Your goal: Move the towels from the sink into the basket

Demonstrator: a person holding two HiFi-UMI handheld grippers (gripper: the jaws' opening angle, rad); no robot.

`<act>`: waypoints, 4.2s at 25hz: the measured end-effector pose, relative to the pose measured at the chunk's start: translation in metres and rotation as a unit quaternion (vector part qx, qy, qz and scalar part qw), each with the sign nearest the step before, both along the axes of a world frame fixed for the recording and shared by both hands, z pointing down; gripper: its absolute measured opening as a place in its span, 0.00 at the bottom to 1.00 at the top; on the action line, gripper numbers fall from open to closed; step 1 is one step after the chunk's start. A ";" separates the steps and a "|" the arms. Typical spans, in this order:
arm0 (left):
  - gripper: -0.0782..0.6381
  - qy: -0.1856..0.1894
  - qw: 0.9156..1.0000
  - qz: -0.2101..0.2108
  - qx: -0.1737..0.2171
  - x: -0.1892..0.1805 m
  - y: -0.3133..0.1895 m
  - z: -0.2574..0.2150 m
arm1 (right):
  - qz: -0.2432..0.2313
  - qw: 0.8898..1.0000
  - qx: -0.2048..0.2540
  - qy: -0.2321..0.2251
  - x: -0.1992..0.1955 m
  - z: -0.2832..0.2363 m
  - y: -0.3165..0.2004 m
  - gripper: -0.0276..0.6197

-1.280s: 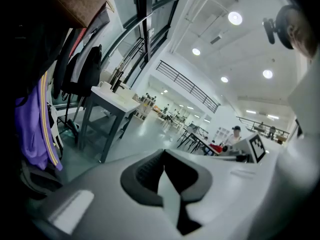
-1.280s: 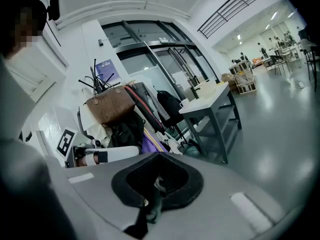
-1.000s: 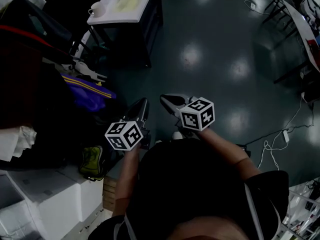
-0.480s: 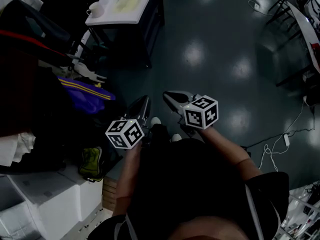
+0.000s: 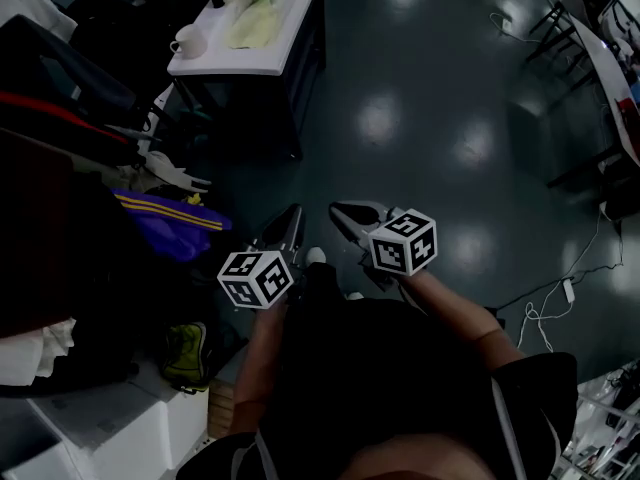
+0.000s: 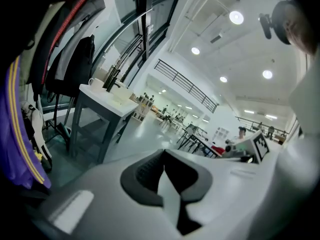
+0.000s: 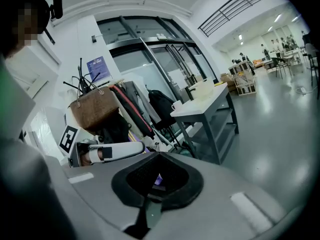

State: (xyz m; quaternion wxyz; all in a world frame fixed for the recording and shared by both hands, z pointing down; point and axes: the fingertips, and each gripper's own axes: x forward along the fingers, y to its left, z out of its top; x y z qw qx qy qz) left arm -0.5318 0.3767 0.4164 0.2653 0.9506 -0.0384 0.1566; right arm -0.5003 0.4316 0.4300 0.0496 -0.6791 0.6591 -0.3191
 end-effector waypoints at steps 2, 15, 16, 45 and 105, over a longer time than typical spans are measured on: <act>0.12 -0.001 1.000 0.007 -0.001 0.008 -0.012 0.003 | 0.004 1.000 -0.004 -0.001 0.008 0.002 -0.014 0.04; 0.12 -0.001 1.000 0.016 0.002 0.043 -0.096 0.005 | 0.000 1.000 -0.014 -0.014 0.040 0.006 -0.104 0.04; 0.12 0.001 1.000 0.013 0.005 0.045 -0.102 0.005 | 0.002 1.000 -0.014 -0.014 0.045 0.006 -0.111 0.04; 0.12 -0.014 0.998 -0.066 -0.012 0.194 -0.181 0.009 | -0.048 0.999 -0.004 -0.006 0.206 -0.004 -0.201 0.04; 0.12 -0.007 0.994 -0.110 -0.008 0.449 -0.353 0.005 | -0.131 0.990 -0.046 0.014 0.443 0.019 -0.380 0.04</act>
